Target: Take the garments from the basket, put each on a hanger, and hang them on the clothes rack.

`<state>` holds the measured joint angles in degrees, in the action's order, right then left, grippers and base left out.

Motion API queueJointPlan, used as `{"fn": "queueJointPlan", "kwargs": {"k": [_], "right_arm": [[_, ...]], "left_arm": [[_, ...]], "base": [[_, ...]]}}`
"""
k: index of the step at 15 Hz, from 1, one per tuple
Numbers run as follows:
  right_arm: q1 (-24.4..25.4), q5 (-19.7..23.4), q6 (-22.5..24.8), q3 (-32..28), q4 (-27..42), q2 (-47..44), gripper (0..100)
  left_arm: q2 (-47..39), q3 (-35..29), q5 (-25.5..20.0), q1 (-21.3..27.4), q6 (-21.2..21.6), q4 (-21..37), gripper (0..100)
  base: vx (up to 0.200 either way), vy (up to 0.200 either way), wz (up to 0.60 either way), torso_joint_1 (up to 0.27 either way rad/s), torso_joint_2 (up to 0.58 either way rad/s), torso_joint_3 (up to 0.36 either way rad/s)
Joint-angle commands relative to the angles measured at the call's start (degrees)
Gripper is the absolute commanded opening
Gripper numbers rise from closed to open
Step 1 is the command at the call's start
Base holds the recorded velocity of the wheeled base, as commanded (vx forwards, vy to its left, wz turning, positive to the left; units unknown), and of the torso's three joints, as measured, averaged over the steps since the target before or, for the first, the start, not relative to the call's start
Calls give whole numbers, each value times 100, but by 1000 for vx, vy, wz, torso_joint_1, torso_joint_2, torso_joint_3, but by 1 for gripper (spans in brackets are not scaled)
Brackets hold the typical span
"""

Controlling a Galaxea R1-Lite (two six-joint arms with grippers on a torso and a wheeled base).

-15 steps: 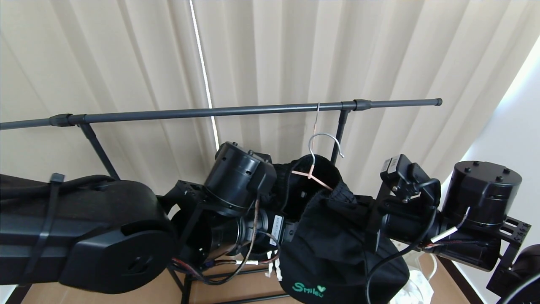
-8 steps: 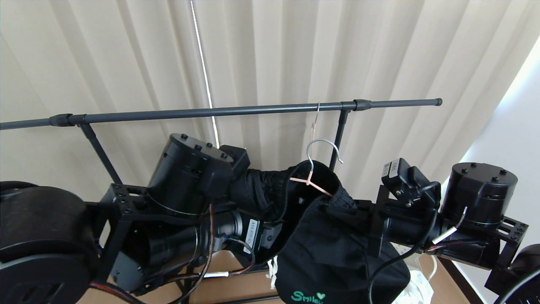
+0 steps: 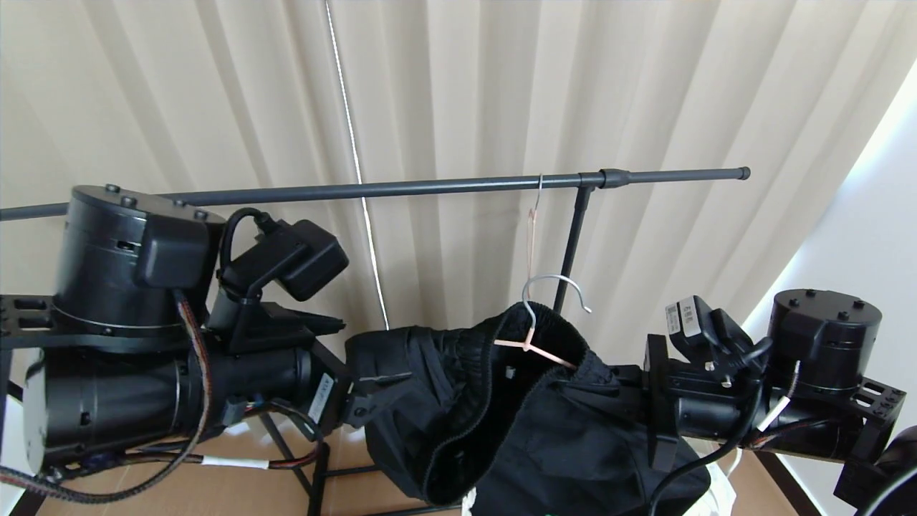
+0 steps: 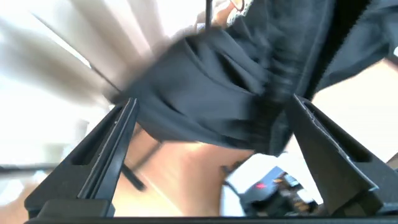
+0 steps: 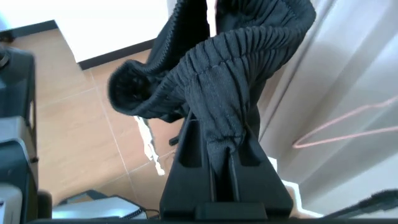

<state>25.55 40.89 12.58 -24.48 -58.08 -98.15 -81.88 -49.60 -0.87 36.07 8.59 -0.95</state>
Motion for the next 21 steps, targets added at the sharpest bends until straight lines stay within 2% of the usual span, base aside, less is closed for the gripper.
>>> {"fn": "queueJointPlan", "kwargs": {"k": [1, 4, 7, 10, 12, 15, 16, 17, 21], "right_arm": [[-15, 42, 60, 84, -2, -12, 0], [-15, 121, 227, 136, 7, -20, 0], [-6, 192, 306, 189, 7, -20, 0], [20, 192, 306, 189, 7, -82, 0], [38, 183, 306, 189, 7, -99, 0], [64, 183, 324, 189, 7, -126, 0], [99, 192, 368, 198, 7, -126, 0], [117, 192, 385, 198, 7, -117, 0], [126, 200, 385, 198, -2, -91, 0]], "left_arm": [[50, -14, -634, -654, 687, -2, 100], [-363, -313, -1759, -1190, 2059, 69, 100], [-768, -753, -2568, -1190, 2850, 165, 100], [-1075, -1289, -3016, -979, 3236, 649, 100], [-1330, -1851, -3034, -856, 3913, 1299, 100], [-1743, -2941, -3078, -883, 4968, 3048, 100], [-1875, -3108, -3218, -891, 5196, 3347, 100], [-1972, -3134, -3455, -900, 5258, 3365, 100], [-2218, -3099, -3877, -900, 5267, 3356, 100]], "base": [[0, 0, 0, 0, 0, 0], [0, 0, 0, 0, 0, 0], [0, 0, 0, 0, 0, 0], [0, 0, 0, 0, 0, 0], [0, 0, 0, 0, 0, 0], [0, 0, 0, 0, 0, 0], [0, 0, 0, 0, 0, 0], [0, 0, 0, 0, 0, 0], [0, 0, 0, 0, 0, 0]]}}
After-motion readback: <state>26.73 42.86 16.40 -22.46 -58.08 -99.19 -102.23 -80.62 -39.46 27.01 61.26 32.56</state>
